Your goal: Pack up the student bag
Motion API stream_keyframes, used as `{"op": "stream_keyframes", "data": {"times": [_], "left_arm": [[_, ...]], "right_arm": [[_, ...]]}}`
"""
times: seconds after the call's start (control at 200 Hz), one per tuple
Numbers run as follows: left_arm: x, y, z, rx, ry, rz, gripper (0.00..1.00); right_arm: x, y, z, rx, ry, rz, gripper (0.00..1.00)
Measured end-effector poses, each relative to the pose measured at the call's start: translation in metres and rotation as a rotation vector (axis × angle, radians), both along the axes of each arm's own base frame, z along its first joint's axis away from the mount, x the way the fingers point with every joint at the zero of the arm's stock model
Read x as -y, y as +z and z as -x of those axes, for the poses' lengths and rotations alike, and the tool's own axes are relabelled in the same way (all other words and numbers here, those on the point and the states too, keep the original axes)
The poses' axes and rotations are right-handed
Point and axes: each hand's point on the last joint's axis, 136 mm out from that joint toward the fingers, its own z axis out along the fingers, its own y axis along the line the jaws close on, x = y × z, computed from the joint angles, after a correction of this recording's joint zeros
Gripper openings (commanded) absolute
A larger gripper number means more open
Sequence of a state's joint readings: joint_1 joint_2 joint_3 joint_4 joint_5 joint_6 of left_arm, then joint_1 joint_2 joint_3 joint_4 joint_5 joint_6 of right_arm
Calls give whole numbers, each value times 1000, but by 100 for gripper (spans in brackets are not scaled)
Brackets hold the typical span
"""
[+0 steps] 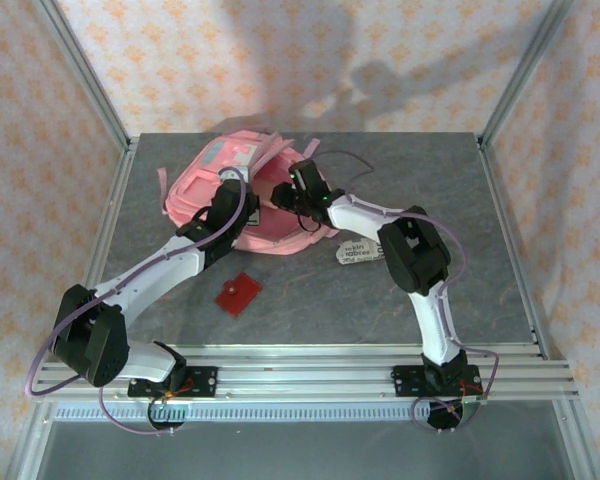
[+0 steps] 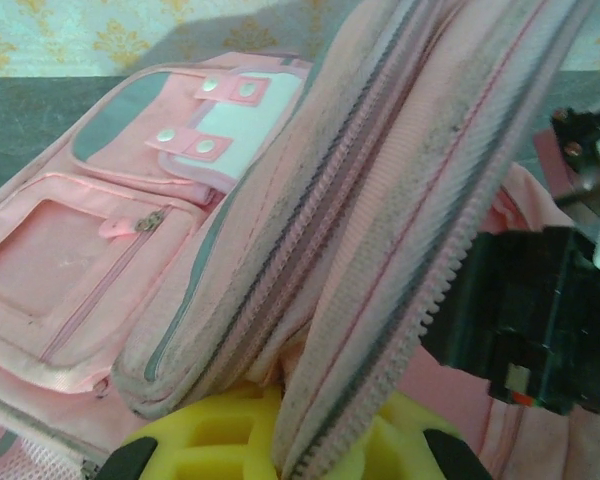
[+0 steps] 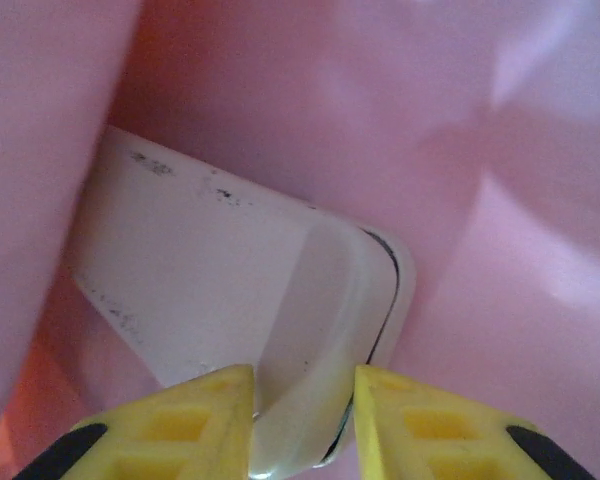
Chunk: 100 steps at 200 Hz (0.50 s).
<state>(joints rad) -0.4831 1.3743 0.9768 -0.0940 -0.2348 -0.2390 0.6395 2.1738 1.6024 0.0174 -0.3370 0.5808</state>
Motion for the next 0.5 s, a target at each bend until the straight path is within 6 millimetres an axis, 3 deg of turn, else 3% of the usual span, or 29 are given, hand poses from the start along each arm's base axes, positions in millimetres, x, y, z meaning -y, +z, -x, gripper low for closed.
{"op": "stream_keyframes", "data": {"times": [0.21,0.4,0.501], "left_arm": [[2,0,1,0,-6,-1,0],[2,-1,1,-2,-6,-1,0],[1,-2,1,-3,-3,-4,0]], "right_arm": [[-36,4,-5,23,108,-72,35],[-80,4,5,32,207,-130,39],[-90,0,10,23,226,-147,40]]}}
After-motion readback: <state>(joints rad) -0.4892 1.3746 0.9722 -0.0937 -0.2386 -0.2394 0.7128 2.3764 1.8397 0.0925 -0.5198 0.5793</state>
